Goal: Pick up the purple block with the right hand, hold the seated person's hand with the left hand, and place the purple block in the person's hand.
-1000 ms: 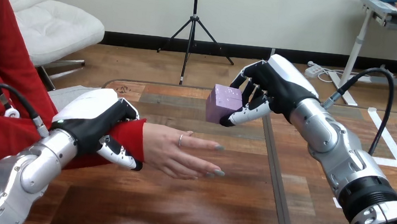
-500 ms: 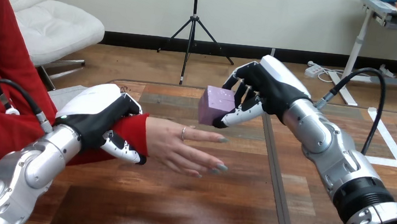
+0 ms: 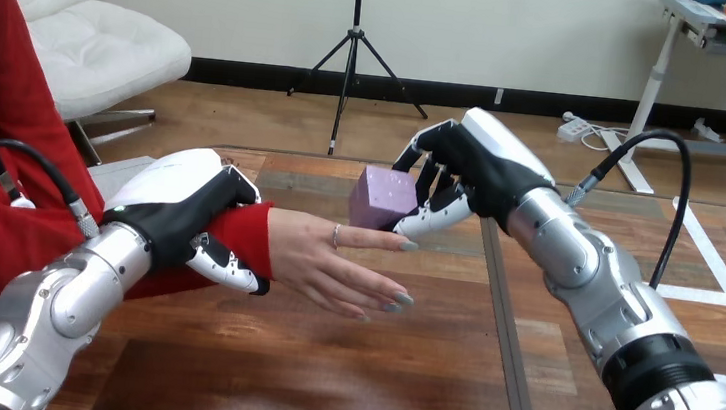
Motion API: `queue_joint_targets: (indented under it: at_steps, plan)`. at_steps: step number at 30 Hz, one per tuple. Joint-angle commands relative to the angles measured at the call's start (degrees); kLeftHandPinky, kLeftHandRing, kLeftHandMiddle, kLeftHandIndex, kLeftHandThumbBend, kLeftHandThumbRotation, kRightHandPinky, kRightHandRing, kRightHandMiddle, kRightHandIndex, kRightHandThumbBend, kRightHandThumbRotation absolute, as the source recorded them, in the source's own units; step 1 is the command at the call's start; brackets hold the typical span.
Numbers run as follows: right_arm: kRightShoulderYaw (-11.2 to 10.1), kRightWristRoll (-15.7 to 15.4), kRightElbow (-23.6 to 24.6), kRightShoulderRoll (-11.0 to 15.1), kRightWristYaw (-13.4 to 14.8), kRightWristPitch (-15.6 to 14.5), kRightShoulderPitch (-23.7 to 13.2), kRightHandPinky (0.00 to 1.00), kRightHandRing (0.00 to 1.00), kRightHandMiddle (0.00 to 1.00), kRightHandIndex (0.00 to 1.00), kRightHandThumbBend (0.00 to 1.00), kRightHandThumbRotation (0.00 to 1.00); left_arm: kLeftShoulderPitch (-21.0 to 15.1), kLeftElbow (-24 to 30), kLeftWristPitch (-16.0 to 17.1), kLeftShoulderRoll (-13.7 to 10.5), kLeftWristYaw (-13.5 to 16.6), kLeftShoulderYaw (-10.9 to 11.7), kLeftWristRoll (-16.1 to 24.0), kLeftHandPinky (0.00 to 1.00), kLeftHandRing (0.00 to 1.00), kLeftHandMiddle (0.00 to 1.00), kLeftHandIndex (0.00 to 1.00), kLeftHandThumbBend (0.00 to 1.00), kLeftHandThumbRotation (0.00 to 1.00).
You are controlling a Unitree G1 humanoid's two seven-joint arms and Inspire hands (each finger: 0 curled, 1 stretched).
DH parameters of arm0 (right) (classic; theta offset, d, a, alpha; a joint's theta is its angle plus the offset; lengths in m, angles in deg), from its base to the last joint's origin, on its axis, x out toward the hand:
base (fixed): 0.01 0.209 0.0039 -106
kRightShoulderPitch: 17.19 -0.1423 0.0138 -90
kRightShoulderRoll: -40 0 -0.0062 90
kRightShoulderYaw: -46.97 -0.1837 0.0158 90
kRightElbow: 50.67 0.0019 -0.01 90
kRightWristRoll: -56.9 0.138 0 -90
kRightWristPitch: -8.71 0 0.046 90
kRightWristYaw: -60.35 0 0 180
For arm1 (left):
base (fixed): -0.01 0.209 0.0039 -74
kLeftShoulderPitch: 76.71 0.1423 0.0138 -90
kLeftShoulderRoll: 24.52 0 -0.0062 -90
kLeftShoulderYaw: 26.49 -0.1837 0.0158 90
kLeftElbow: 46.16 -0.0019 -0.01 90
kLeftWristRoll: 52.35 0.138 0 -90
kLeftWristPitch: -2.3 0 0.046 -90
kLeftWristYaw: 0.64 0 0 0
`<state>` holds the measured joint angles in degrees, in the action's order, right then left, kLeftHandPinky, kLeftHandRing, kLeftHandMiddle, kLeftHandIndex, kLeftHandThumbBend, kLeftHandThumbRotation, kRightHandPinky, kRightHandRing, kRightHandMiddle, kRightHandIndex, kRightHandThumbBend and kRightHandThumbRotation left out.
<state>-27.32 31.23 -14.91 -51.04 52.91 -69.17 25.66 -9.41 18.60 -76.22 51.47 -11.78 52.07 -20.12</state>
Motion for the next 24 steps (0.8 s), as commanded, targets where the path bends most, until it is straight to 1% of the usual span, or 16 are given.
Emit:
queue_joint_targets:
  at_steps: [1, 5, 10, 14, 19, 24]
  plan:
    - [0.7, 0.0, 11.0, -0.1, -0.9, 1.9, -2.2, 0.22, 0.28, 0.36, 0.44, 0.71, 0.00, -23.3, 6.8, 3.6, 5.2, 5.0, 2.6, -3.2, 0.19, 0.25, 0.33, 0.33, 0.69, 0.00]
    - [0.7, -0.1, 11.5, -0.2, -1.1, 1.8, -1.8, 0.23, 0.28, 0.36, 0.44, 0.71, 0.00, -24.3, 5.8, 4.5, 5.0, 5.9, 2.6, -2.8, 0.21, 0.27, 0.34, 0.34, 0.70, 0.00]
    - [0.7, 0.0, 11.8, -0.4, -1.2, 1.9, -1.4, 0.22, 0.28, 0.35, 0.44, 0.71, 0.00, -25.2, 5.5, 4.0, 5.1, 5.5, 2.7, -2.9, 0.24, 0.30, 0.35, 0.34, 0.70, 0.00]
    - [0.6, 0.1, 12.1, -0.5, -1.3, 2.1, -0.9, 0.22, 0.28, 0.35, 0.44, 0.71, 0.00, -26.0, 4.5, 4.5, 5.0, 5.6, 2.8, -3.2, 0.25, 0.31, 0.36, 0.34, 0.69, 0.00]
    - [0.8, -0.2, 13.1, -0.5, -1.5, 1.6, -0.3, 0.22, 0.28, 0.35, 0.44, 0.71, 0.00, -26.8, 3.7, 4.7, 5.1, 5.4, 2.9, -3.4, 0.24, 0.29, 0.36, 0.35, 0.68, 0.00]
    - [0.6, 0.2, 13.5, -0.4, -1.7, 2.5, 0.4, 0.21, 0.27, 0.35, 0.43, 0.70, 0.00, -27.6, 2.8, 4.9, 5.1, 5.7, 3.1, -3.5, 0.21, 0.27, 0.34, 0.34, 0.67, 0.00]
